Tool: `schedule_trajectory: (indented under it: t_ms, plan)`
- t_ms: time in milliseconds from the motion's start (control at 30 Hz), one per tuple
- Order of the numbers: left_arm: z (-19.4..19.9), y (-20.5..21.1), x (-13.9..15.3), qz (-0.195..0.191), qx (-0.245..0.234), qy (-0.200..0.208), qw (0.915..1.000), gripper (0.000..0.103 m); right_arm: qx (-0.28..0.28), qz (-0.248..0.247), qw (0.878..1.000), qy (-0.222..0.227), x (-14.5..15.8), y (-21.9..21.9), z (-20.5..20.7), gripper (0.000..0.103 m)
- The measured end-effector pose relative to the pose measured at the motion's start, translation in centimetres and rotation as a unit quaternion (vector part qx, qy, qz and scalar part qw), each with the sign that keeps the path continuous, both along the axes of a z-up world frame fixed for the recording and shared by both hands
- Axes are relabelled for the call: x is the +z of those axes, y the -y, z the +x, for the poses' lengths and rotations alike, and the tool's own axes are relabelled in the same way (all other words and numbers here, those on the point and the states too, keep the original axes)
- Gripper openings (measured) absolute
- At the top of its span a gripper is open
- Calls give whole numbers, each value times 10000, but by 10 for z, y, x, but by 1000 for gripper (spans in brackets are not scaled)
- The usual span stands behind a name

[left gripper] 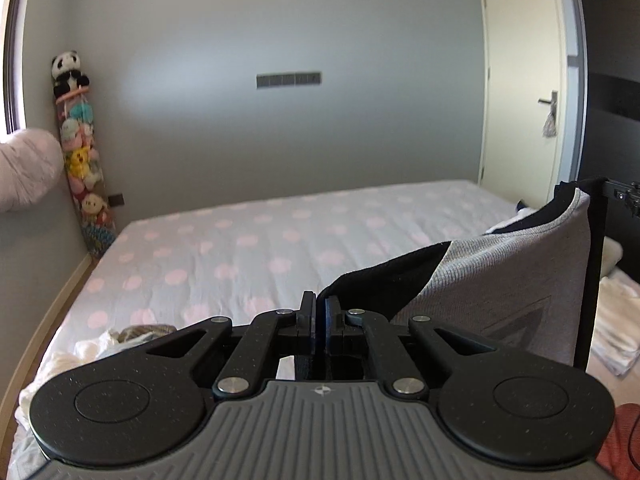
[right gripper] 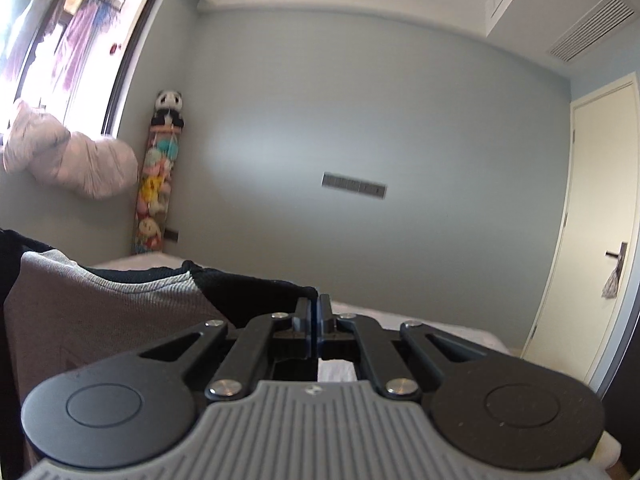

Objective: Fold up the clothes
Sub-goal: 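Raise the shirt higher with both grippers, spreading it between them, then lower the shirt flat onto the bed and open both grippers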

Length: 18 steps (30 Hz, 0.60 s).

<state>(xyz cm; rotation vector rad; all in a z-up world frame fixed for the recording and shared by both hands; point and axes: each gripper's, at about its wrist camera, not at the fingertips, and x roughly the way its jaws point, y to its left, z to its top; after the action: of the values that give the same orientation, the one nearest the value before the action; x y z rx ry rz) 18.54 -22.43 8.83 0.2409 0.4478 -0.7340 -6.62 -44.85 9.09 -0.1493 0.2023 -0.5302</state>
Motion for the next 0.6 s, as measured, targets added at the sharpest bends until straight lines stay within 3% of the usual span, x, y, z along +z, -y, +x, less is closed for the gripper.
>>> schedule_trajectory:
  t_ms: [333,600]
  plan:
    - [120,74,-91,737,293,-451,9958,3,-216,648,9931,-950,-102,97,154,3]
    - [189,119,-187,1286,392,-1109,9847,3,-268,1182,9784,-1676,-193,160,236,3]
